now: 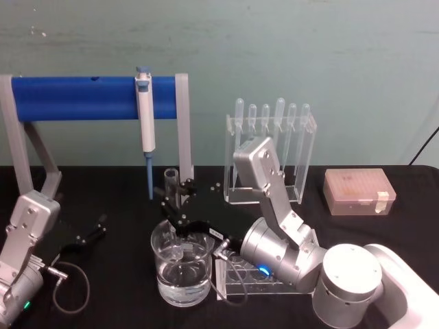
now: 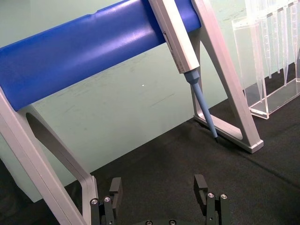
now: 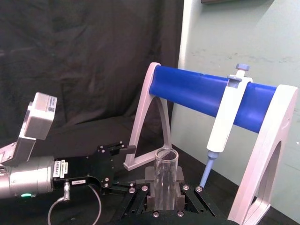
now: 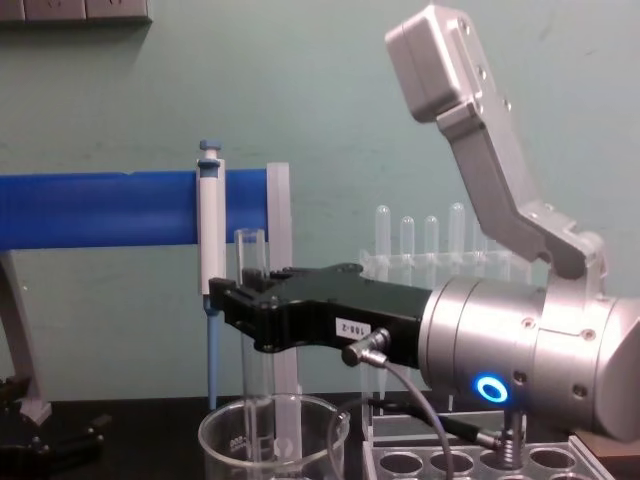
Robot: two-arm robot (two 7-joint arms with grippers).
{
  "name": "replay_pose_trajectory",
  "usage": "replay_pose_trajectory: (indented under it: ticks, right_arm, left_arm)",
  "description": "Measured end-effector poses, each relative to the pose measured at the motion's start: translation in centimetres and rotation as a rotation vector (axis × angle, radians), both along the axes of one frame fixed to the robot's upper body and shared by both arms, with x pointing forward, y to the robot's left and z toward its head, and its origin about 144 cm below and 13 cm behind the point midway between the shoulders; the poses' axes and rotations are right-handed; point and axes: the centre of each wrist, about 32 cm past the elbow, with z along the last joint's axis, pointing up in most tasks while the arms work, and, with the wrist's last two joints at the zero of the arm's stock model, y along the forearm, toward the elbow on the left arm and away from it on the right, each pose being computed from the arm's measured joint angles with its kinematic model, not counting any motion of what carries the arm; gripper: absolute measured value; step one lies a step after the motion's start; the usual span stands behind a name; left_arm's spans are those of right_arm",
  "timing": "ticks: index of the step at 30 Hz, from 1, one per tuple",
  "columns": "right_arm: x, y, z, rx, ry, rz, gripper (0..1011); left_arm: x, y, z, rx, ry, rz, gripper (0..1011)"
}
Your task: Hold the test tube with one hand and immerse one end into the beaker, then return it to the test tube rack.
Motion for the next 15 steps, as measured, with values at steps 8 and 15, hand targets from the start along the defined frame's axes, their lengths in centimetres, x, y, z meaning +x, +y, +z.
replay_pose_trajectory:
  ticks: [8, 15]
  right_arm:
    - [-0.1, 0.1, -1.1, -0.007, -0.006, -0.002, 230]
    - [0.0, 0.0, -1.8, -0.014, -0.001, -0.012, 231]
  left_arm:
    - [0.0, 0.0, 0.0, 0.000, 0.000, 0.000, 1000]
    - [0.0, 0.0, 0.0, 0.000, 0.000, 0.000, 1000]
